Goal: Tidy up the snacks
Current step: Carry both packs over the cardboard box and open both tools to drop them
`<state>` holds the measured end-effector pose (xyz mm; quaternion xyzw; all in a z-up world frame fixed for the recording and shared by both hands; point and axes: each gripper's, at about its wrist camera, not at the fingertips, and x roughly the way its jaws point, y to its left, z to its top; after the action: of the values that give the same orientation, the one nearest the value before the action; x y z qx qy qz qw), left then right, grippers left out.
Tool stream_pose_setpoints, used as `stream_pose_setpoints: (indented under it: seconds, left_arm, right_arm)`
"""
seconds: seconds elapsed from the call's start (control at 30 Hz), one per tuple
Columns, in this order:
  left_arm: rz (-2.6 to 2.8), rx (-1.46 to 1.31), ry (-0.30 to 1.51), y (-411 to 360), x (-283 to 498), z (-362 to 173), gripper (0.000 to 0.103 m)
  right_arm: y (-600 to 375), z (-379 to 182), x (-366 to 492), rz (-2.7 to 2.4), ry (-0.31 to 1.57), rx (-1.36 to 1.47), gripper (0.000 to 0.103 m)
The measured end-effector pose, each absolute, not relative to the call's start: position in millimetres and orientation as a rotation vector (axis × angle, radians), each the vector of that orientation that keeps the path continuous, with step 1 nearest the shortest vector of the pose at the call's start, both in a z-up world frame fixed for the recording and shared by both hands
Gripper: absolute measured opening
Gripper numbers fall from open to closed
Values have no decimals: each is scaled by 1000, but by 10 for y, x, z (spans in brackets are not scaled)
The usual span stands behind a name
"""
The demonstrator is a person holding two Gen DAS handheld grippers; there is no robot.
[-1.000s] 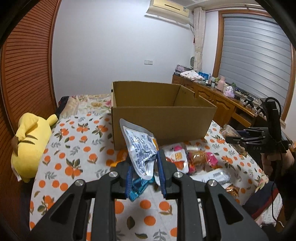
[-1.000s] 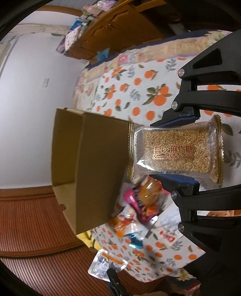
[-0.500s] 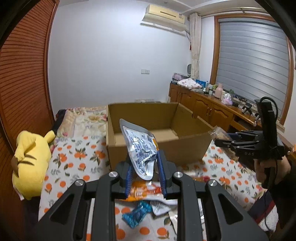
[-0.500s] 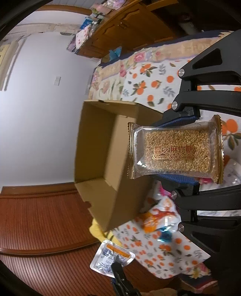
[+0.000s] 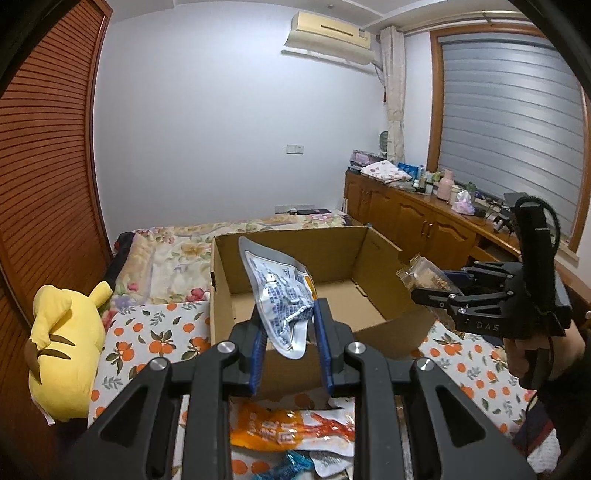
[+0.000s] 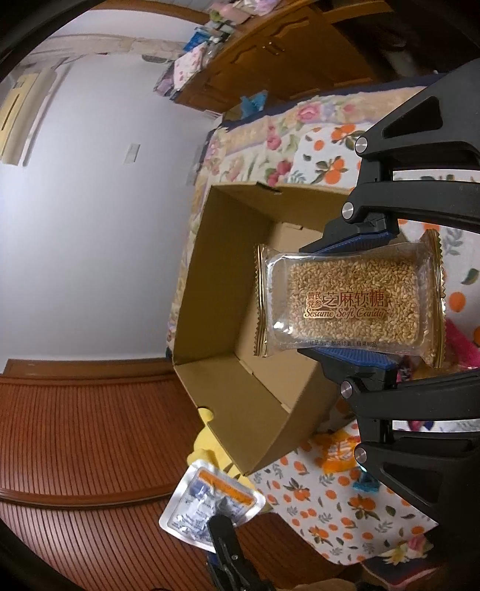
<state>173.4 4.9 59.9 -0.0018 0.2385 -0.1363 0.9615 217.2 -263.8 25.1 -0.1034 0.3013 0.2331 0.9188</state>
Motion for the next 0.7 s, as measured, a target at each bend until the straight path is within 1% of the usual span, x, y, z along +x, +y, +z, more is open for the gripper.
stream_pose_setpoints:
  seconds: [0.23,0.5,0.7]
  left_arm:
    - [-251,35,522,-64,1996,445,22]
    - [-248,66,531,-181,2167,446,20]
    - [-241,72,549,-219,2287,405,20]
  right_arm:
    - [-2536,214,2445,490,649,-157,44]
    - [-2550,235,2741,458,679,-92,44]
    - [-2423,130,2879,431,704,-123,44]
